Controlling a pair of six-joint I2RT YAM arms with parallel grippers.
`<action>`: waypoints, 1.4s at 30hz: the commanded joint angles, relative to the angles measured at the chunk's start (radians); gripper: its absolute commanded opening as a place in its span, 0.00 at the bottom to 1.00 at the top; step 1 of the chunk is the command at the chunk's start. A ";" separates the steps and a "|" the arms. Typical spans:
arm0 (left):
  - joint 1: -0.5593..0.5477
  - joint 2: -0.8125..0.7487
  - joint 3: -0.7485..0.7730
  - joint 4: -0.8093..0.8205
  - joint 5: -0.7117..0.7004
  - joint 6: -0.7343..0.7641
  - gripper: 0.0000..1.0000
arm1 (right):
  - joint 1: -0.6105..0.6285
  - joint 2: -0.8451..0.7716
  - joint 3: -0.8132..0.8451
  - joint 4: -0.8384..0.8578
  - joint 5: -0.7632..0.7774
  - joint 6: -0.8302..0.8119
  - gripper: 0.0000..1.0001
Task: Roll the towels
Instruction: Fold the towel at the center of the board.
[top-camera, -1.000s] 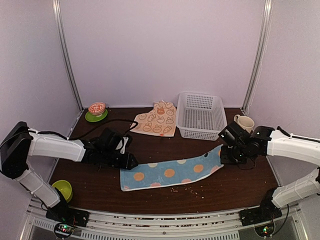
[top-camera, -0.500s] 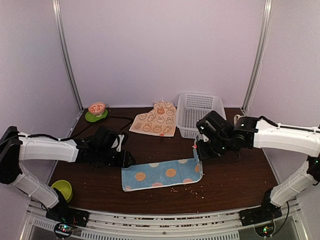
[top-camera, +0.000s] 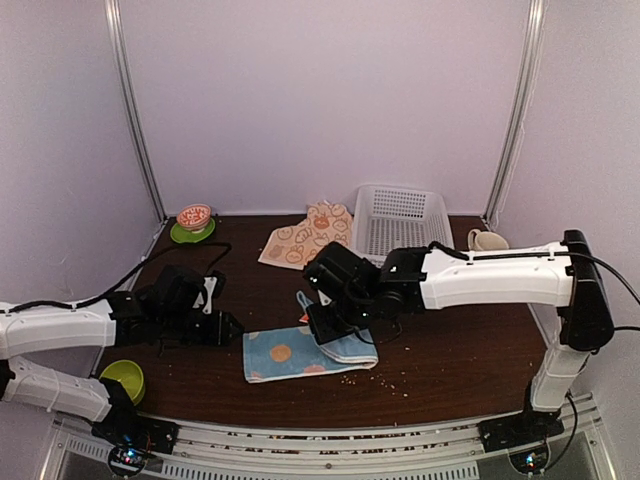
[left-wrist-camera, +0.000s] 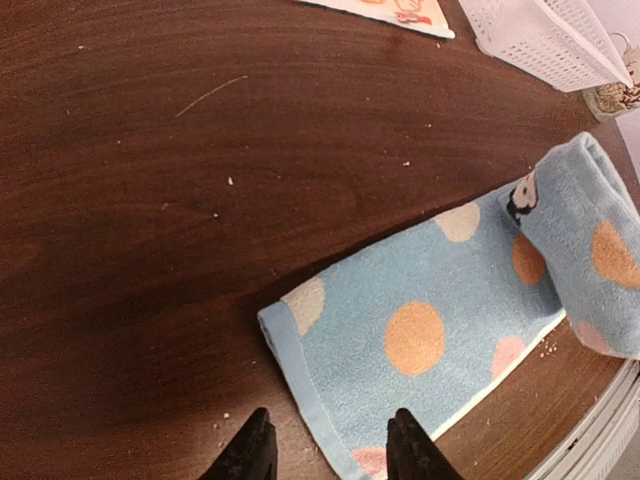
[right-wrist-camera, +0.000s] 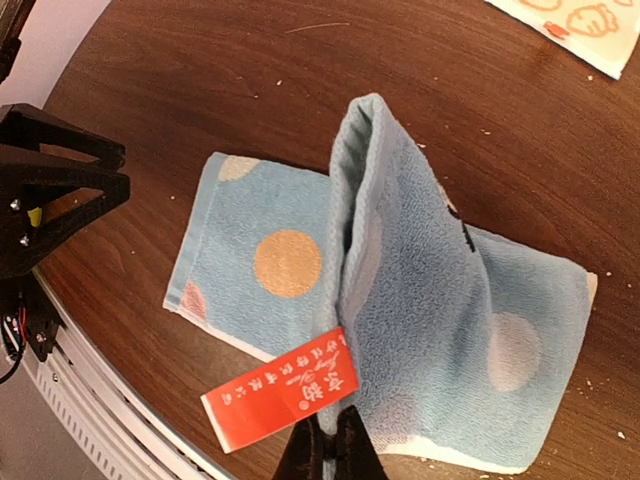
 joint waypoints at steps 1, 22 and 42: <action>-0.003 -0.059 -0.037 -0.025 -0.056 -0.027 0.39 | 0.022 0.051 0.053 0.016 -0.019 0.009 0.00; -0.003 -0.119 -0.081 -0.065 -0.096 -0.056 0.39 | 0.054 0.239 0.208 -0.003 0.014 0.069 0.00; -0.004 -0.124 -0.086 -0.067 -0.099 -0.054 0.40 | 0.094 0.287 0.321 -0.031 0.004 0.033 0.00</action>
